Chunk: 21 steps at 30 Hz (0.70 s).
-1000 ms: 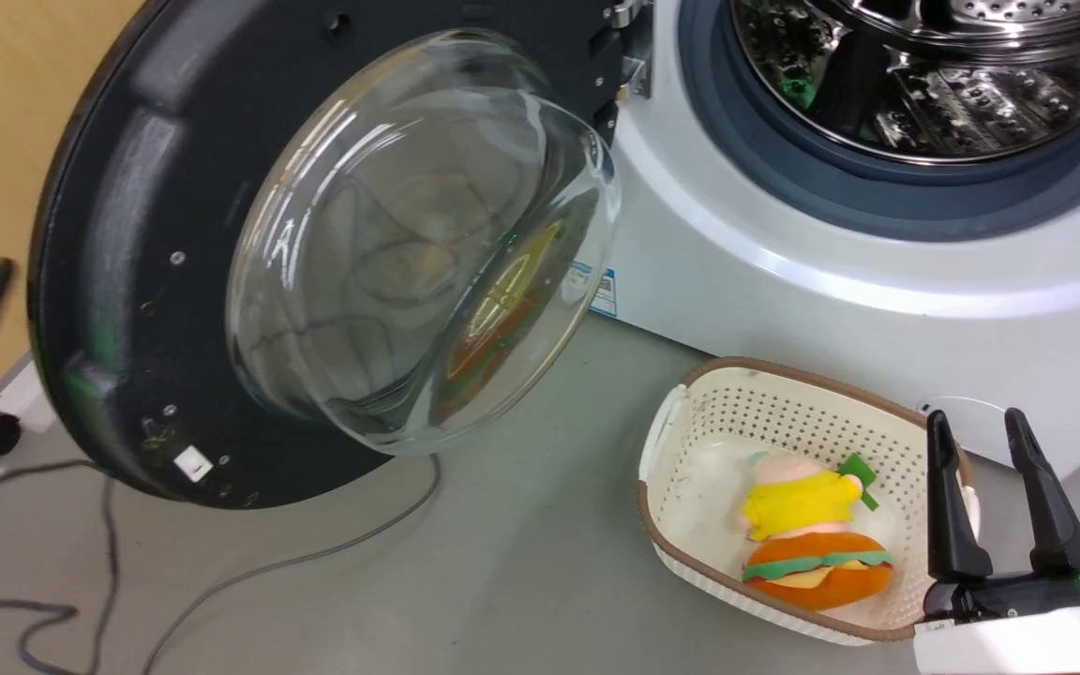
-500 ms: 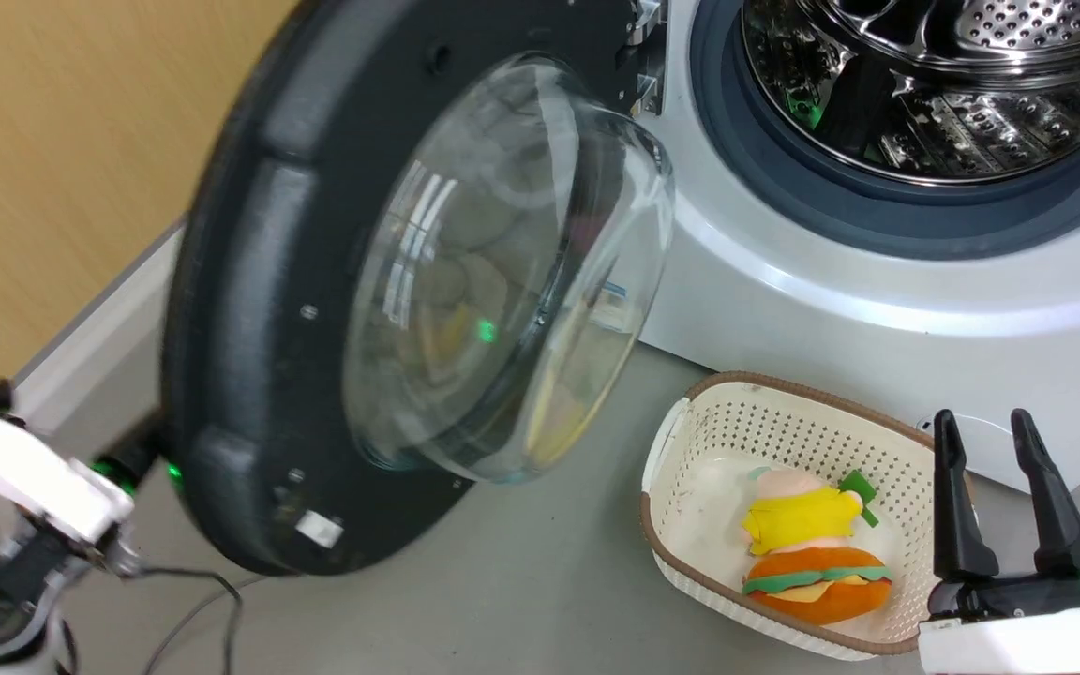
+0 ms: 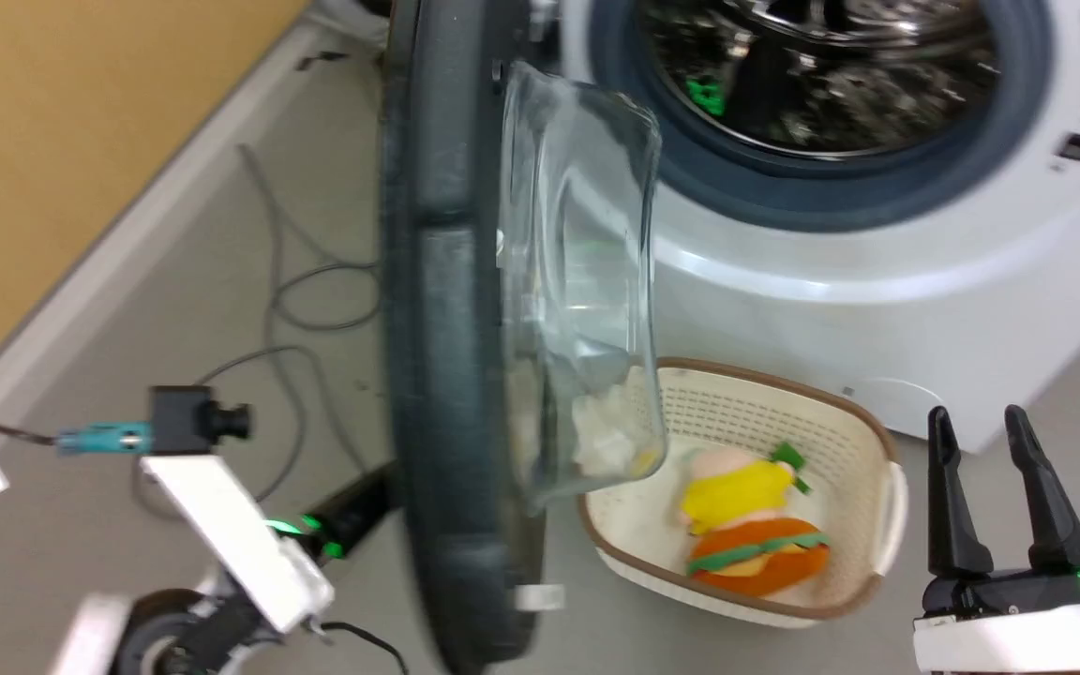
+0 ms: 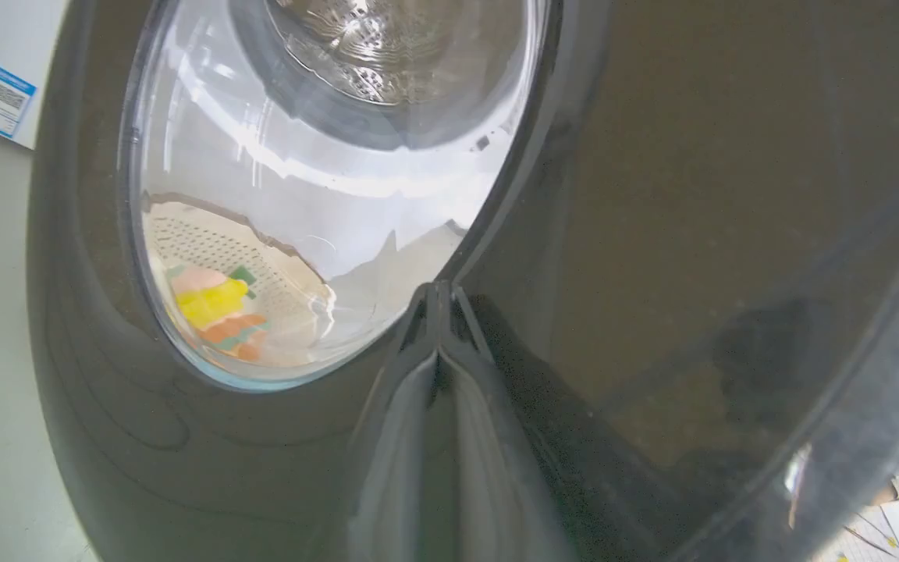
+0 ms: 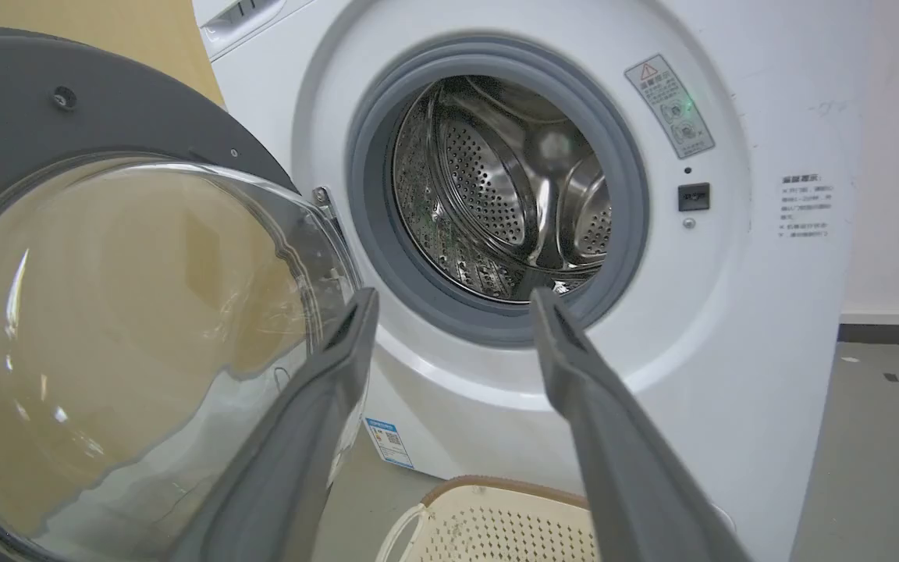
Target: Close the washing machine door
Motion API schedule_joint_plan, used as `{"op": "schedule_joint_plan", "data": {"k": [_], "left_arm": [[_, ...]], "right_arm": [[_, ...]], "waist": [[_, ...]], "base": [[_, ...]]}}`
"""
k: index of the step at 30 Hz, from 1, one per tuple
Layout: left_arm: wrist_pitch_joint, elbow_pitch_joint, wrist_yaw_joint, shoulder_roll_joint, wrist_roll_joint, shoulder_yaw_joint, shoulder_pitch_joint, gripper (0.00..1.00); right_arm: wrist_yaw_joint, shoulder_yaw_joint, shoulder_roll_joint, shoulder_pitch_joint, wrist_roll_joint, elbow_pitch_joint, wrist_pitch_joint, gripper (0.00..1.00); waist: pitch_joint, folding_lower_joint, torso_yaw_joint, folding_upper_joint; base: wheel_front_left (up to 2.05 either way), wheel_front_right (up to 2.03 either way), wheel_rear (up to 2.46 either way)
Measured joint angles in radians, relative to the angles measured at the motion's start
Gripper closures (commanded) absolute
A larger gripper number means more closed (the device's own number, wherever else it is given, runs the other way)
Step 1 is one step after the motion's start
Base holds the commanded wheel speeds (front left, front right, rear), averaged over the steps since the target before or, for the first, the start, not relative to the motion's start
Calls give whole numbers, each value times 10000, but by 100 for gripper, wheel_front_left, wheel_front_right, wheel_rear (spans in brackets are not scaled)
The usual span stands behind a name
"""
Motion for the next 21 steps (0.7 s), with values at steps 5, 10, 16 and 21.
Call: {"op": "schedule_joint_plan", "data": {"k": [5, 10, 16, 21], "left_arm": [[-163, -224, 0, -71, -167, -890, -255, 100], [-1003, 169, -2, -322, 240, -1747, -905, 100], [-3070, 1557, -2, -771, 1091, -2646, -1802, 100], [-4673, 3051, -2, -934, 1615, -3315, -2761, 100]], "right_arm": [[0, -56, 4, -92, -10, 0, 0, 0], [0, -65, 2, -274, 23, -6, 0, 0], [0, -40, 10, -556, 192, -10, 0, 0], [0, -119, 10, -677, 284, -8, 0, 0]], "waist": [[97, 0, -820, 0], [251, 0, -1762, 0], [556, 0, -3004, 0], [896, 0, -4014, 0]], "base": [[0, 0, 0], [0, 0, 0], [0, 0, 0], [0, 0, 0]]}}
